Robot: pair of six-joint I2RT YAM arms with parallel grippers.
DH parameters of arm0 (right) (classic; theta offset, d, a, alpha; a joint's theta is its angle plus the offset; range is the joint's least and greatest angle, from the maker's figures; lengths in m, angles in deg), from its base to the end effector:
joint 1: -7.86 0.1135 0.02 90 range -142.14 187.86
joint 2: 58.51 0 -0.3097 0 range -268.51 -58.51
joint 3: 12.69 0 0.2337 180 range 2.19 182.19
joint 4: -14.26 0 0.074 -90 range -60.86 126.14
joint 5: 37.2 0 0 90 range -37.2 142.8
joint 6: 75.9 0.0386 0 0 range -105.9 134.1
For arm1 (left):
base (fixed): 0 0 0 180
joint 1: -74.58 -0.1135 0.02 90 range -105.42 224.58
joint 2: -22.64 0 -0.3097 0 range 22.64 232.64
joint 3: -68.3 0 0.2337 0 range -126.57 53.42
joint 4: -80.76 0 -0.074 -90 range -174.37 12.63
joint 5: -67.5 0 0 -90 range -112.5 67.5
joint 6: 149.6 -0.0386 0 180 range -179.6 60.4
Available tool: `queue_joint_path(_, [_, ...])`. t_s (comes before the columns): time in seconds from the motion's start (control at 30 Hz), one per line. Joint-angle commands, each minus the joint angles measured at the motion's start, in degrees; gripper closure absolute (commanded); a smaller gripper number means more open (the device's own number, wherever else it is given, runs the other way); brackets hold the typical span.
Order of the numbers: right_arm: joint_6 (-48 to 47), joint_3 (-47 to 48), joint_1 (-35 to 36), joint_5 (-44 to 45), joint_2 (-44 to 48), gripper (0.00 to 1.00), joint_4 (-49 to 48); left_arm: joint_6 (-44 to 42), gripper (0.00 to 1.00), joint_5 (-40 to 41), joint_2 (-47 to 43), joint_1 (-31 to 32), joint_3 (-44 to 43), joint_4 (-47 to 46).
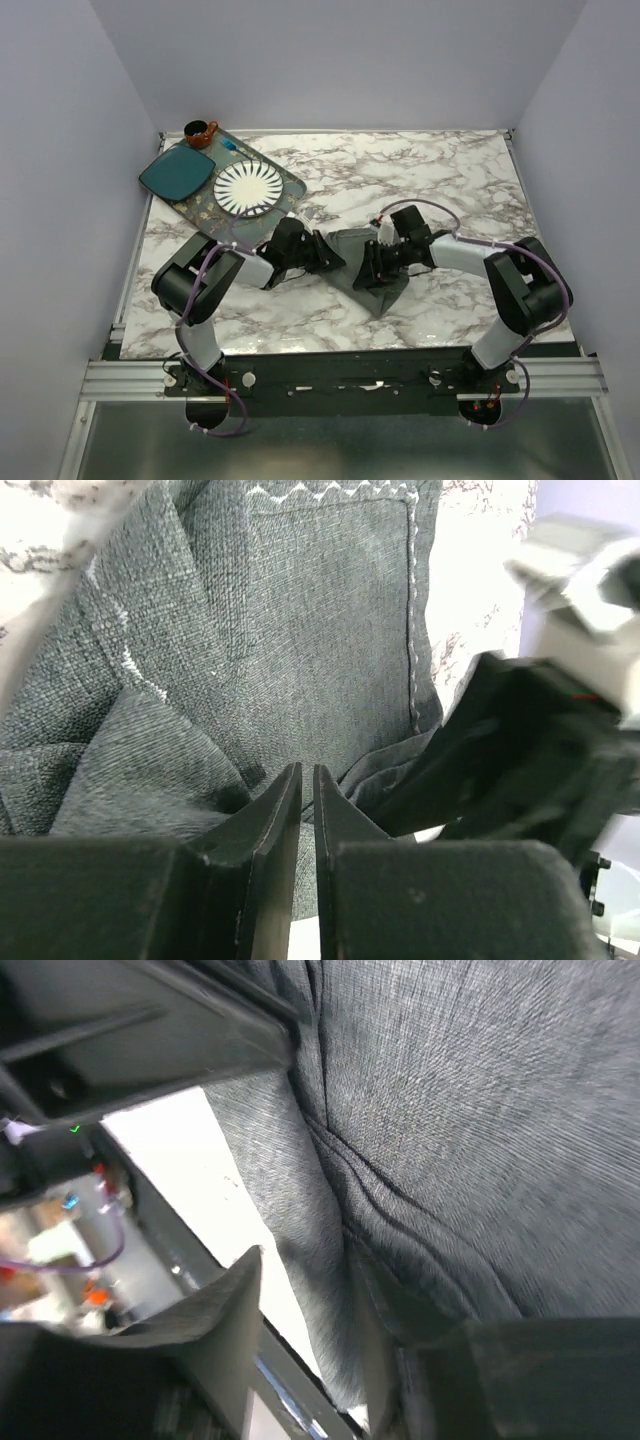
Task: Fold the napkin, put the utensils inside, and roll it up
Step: Roll the napkin with the utensil
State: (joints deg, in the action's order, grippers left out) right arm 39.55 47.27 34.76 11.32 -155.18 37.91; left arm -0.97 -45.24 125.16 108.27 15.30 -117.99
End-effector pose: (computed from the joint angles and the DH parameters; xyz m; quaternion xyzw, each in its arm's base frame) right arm 0.2508 0.1559 0.1920 -0.1020 0.9029 0.4128 0.0637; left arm 0.2688 -0.1971 0.1820 -0.0889 0.8532 -0.4682 0.2119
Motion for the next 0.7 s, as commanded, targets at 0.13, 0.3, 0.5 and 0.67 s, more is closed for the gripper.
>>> queue_joint_path(0.13, [-8.48, 11.59, 6.92, 22.99, 10.79, 0.30, 22.15, -2.03, 0.81, 3.93, 3.48, -0.03, 2.54, 6.91])
queue_joint_path(0.3, [-10.16, 13.98, 18.79, 48.11, 13.08, 0.27, 23.48, -1.94, 0.80, 3.06, 3.91, 0.06, 2.18, 7.26])
queue_joint_path(0.5, [-10.07, 13.81, 30.22, 67.92, 8.60, 0.27, 21.55, -1.42, 0.81, 2.27, 4.79, 0.06, 1.74, 7.26])
queue_joint_path(0.67, [-10.51, 14.42, 35.06, 73.38, 2.89, 0.27, 19.79, -1.15, 0.81, 2.00, 5.23, -0.03, 1.30, 7.35])
